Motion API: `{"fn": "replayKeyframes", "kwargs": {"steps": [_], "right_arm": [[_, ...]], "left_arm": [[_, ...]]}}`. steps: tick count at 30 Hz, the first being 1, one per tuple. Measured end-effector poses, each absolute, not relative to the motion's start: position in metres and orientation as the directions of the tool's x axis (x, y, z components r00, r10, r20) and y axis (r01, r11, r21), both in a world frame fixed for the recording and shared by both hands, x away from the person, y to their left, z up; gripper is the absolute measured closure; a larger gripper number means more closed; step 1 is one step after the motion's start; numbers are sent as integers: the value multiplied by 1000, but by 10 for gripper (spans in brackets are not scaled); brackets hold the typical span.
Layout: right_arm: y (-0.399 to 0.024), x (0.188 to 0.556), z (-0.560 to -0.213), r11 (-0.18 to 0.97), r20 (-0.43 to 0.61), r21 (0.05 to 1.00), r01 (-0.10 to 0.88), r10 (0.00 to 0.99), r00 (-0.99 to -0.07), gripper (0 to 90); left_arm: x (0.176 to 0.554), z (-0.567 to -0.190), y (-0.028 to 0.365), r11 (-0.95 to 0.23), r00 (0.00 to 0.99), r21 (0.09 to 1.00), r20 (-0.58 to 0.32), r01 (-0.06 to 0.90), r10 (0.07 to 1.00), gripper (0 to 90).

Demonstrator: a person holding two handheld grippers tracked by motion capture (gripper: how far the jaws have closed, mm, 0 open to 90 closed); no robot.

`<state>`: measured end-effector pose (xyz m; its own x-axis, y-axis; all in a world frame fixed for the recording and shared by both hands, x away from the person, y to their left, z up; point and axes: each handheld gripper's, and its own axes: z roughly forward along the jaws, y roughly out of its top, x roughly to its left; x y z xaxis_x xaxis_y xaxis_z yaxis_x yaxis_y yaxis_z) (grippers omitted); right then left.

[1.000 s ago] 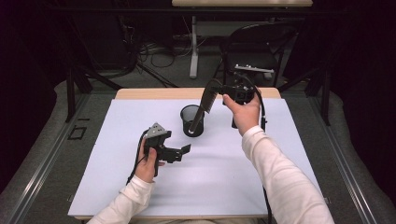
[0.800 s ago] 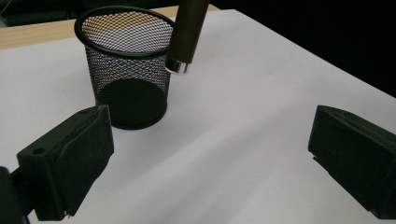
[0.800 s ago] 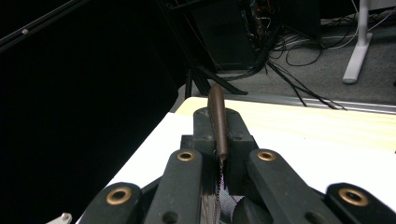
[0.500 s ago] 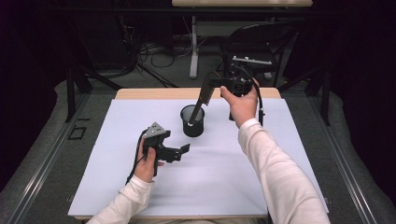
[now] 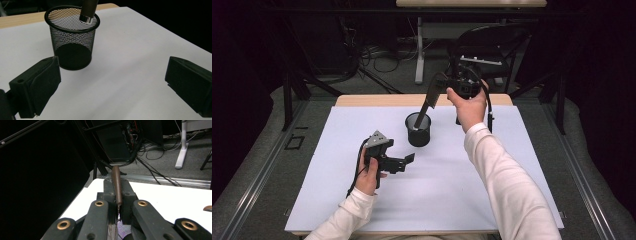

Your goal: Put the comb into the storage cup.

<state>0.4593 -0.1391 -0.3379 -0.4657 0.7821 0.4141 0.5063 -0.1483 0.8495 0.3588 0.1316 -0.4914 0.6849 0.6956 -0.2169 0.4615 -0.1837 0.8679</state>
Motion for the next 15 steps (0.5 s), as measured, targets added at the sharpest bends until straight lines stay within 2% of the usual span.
{"fn": "replayKeyframes", "kwargs": {"steps": [15], "right_arm": [[-136, 469, -342, -169, 413, 851, 497, 801, -434, 864]], "left_arm": [[359, -492, 132, -183, 685, 867, -219, 463, 695, 5]]}}
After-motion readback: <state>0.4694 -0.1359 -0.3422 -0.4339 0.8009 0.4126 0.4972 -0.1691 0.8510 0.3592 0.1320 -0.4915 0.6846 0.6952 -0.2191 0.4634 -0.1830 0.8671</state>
